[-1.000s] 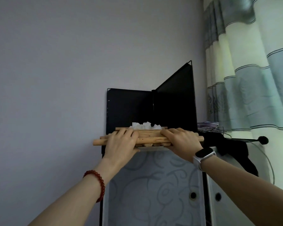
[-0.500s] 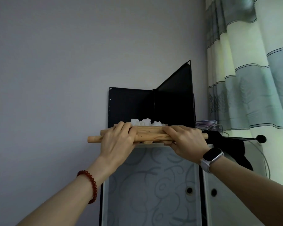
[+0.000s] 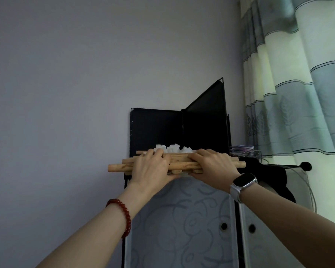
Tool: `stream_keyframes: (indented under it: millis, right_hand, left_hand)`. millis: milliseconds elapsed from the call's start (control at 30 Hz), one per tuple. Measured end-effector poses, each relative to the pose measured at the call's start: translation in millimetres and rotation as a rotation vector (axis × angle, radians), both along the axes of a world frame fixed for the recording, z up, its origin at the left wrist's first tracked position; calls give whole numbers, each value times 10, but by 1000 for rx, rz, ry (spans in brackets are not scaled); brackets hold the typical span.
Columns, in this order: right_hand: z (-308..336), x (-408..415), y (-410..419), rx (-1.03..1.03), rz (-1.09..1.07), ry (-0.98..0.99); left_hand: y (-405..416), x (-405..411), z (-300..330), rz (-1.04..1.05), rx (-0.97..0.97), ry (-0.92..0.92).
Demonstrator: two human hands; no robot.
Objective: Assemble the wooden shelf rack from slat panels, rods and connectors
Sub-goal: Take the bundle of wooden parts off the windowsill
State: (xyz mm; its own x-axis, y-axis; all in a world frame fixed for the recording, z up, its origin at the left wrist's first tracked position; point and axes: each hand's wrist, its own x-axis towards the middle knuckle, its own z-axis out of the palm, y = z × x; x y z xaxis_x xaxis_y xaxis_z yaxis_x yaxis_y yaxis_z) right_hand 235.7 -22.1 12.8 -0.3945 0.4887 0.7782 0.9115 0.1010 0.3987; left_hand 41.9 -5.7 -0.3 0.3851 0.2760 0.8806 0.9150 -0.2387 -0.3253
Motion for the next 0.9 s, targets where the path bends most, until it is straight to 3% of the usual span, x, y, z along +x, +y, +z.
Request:
stream_keyframes:
  millis: [300,500,900]
  right_hand:
    - [-165,-23,-89,-18,-17,4]
    - [-367,-68,-198,190,92,-17]
    - [-225,-250,-500,260,113,-22]
  left_hand:
    - [-78,26,-140,-57,115,32]
    - [-61,34,-282,-96,195,66]
    - [-234,-181,-180,-209,322,18]
